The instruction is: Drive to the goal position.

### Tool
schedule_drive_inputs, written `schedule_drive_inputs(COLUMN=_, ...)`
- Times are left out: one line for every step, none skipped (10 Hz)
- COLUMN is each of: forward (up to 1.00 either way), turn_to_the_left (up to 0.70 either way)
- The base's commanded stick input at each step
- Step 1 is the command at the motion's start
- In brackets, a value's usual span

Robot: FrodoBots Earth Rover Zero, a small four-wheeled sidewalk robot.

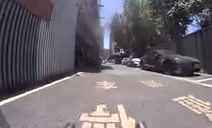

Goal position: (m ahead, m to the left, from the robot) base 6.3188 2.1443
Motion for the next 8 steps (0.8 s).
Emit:
schedule_drive_inputs(forward=0.70, turn_to_the_left=0.00)
schedule_drive_inputs(forward=0.70, turn_to_the_left=0.00)
schedule_drive_inputs(forward=0.70, turn_to_the_left=0.00)
schedule_drive_inputs(forward=0.70, turn_to_the_left=0.00)
schedule_drive_inputs(forward=0.70, turn_to_the_left=0.00)
schedule_drive_inputs(forward=0.70, turn_to_the_left=0.00)
schedule_drive_inputs(forward=0.70, turn_to_the_left=0.00)
schedule_drive_inputs(forward=0.70, turn_to_the_left=0.00)
